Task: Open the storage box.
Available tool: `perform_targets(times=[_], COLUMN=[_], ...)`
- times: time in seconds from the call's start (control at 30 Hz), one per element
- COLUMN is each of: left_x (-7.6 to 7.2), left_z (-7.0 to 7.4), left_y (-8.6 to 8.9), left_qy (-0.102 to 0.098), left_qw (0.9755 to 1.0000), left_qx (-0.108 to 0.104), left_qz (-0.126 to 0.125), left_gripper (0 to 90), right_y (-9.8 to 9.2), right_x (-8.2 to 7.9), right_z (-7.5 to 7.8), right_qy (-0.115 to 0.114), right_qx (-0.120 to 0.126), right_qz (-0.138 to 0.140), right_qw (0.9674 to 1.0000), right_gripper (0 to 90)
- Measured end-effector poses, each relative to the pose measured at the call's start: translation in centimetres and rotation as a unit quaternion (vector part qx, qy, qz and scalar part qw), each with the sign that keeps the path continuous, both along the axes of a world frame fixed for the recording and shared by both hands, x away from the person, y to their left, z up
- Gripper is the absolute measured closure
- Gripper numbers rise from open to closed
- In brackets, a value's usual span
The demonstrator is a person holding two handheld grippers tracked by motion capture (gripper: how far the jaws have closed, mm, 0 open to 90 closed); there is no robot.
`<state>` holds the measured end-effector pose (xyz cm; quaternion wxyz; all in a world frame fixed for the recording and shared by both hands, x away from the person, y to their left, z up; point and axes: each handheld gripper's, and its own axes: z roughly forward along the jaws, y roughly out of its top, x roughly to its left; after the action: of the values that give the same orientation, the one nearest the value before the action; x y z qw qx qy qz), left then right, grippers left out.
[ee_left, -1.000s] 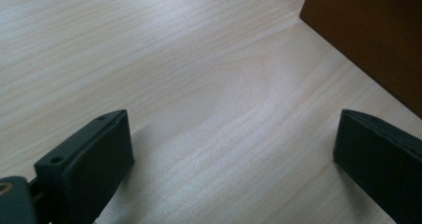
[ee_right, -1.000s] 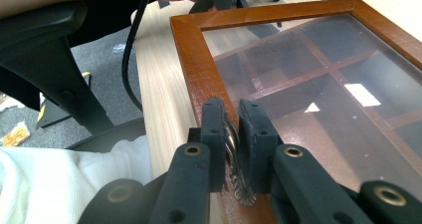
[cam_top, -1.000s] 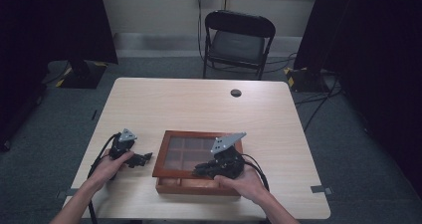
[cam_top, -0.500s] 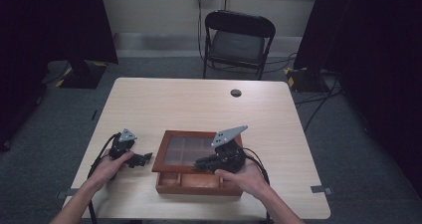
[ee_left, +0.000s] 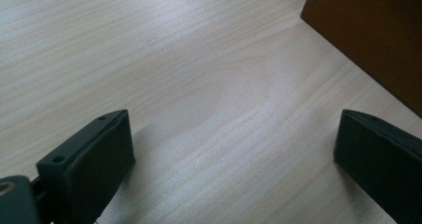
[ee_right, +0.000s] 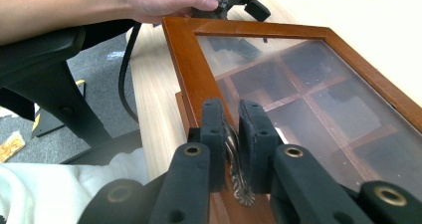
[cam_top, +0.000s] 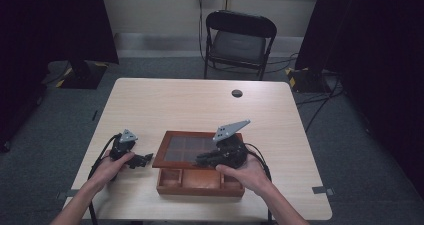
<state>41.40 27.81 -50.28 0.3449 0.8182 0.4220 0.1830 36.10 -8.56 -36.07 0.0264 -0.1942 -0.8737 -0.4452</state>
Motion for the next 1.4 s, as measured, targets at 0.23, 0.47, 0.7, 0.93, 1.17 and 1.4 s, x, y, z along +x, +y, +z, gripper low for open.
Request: perform_targets(times=[0.23,0.47,0.7,0.93,1.17,1.4], left_x=[0.0,0.0,0.0,0.0,0.0,0.0], left_z=[0.0,0.0,0.0,0.0,0.0,0.0], left_y=[0.1,0.1,0.1,0.0,0.0,0.0], left_qy=[0.001,0.001,0.001,0.001,0.002,0.001], left_qw=[1.0000,1.0000,1.0000,1.0000,1.0000,1.0000], left_qx=[0.006,0.005,0.005,-0.001,-0.003,0.000], left_qz=[-0.004,-0.003,-0.003,0.000,0.001,-0.001], left_gripper=[1.6,1.6,1.7,1.7,1.6,1.6], right_y=[-0.1,-0.1,-0.2,-0.2,-0.3,-0.2], right_x=[0.3,0.7,1.0,1.2,1.5,1.7], right_z=[0.5,1.2,1.7,2.1,2.4,2.7], right_qy=[0.000,0.000,-0.002,-0.001,-0.003,-0.006], right_qx=[0.003,0.010,0.013,0.016,0.021,0.021], right_qz=[-0.005,-0.014,-0.020,-0.027,-0.030,-0.032], right_qw=[1.0000,0.9999,0.9997,0.9995,0.9993,0.9992], right_gripper=[82.1,82.1,82.0,82.0,82.1,82.0])
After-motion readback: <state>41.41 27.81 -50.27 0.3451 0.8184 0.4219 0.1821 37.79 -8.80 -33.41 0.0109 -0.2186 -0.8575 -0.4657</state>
